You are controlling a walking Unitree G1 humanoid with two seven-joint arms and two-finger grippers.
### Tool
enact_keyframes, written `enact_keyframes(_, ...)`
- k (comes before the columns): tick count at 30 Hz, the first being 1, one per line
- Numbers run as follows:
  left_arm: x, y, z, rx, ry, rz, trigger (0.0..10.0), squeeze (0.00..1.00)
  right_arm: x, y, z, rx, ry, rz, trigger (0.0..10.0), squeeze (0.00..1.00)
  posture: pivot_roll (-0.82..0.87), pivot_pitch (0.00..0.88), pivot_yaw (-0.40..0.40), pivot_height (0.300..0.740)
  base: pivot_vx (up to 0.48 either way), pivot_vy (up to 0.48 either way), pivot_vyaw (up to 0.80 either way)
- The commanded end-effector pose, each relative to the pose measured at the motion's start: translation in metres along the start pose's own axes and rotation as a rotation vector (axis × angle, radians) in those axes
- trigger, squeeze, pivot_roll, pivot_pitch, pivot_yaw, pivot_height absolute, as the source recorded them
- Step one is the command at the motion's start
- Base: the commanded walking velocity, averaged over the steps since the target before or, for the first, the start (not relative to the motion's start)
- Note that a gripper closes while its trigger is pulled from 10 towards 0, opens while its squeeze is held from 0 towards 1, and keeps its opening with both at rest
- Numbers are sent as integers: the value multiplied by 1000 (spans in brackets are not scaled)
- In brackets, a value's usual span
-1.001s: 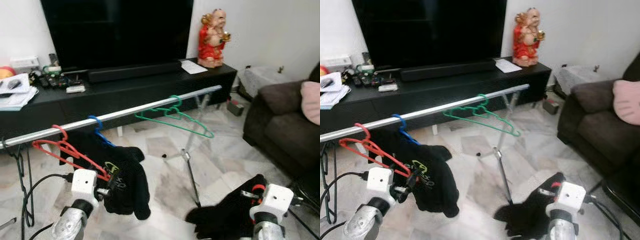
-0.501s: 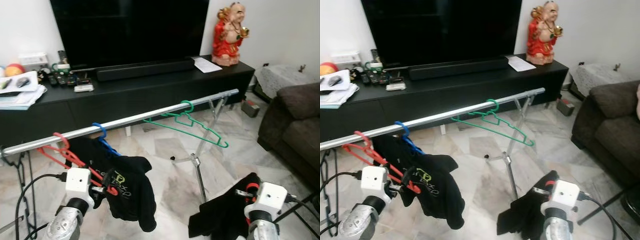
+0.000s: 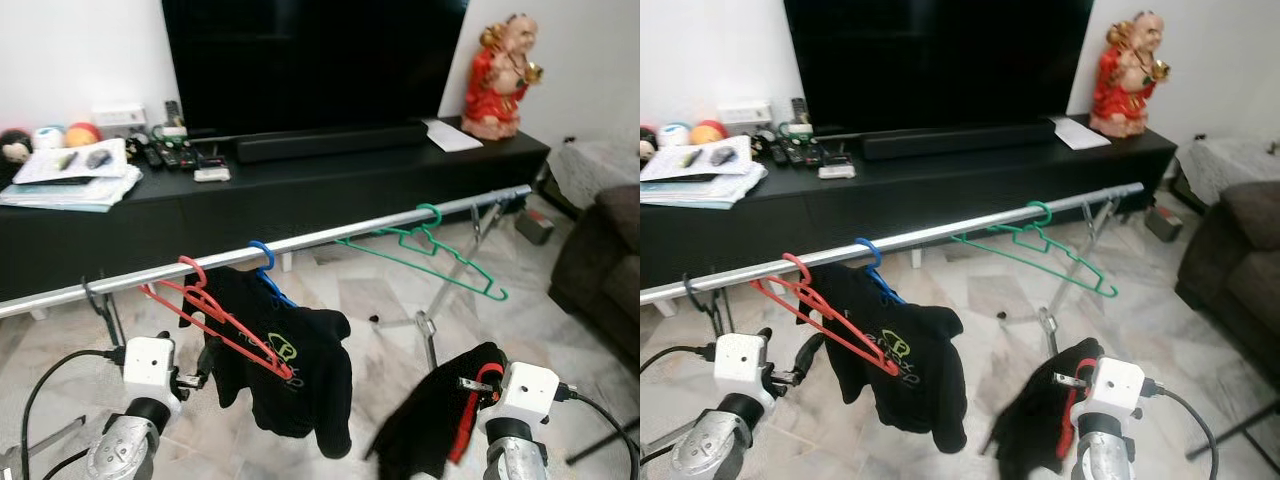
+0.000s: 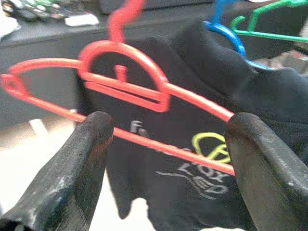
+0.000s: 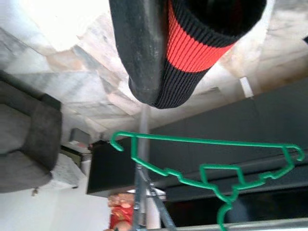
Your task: Hang hanger
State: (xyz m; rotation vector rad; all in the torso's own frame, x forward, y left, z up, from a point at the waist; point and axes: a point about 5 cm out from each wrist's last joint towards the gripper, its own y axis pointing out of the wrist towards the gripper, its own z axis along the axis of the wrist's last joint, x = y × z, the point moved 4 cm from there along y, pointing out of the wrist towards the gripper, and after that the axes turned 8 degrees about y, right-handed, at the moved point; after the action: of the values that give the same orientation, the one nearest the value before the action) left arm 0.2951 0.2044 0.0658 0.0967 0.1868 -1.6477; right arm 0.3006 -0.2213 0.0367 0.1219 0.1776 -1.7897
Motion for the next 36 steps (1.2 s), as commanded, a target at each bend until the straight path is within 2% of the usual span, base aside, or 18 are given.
enact_keyframes(1,2,1,1,-2,0,-9,10000,0,3,2,5,16,3,-10,10000,0,7,0,-8,740,0,0,0)
enact_keyframes(9,11,11,5,-10,15,-39,10000,0,2,3,5,17,6,-9,10000,0,4,0,-5,740,0,0,0)
enact_keyframes(12,9,19,9,-19,0,-25,10000,0,2,3,5,18,6,-12,10000,0,1,0,-3,740,0,0,0)
enact_keyframes(20,15,40,21,-37,34,-42,10000,0,4,4,6,20,8,-20,10000,0,-7,0,1,740,0,0,0)
enact_keyframes(23,10,53,26,-77,28,9,10000,0,5,4,6,22,8,-25,10000,0,-13,0,3,740,0,0,0)
enact_keyframes(26,7,60,28,-108,27,41,10000,0,5,4,6,22,8,-27,10000,0,-15,0,4,740,0,0,0)
enact_keyframes(27,4,63,27,-140,5,80,10000,0,5,4,6,23,8,-28,10000,0,-18,0,5,740,0,0,0)
enact_keyframes(31,-2,71,29,-186,-47,172,10000,0,5,4,6,23,8,-30,10000,0,-22,0,6,740,0,0,0)
enact_keyframes(36,-4,76,30,-219,-51,237,10000,0,6,4,6,21,8,-31,10000,0,-26,0,3,740,0,0,0)
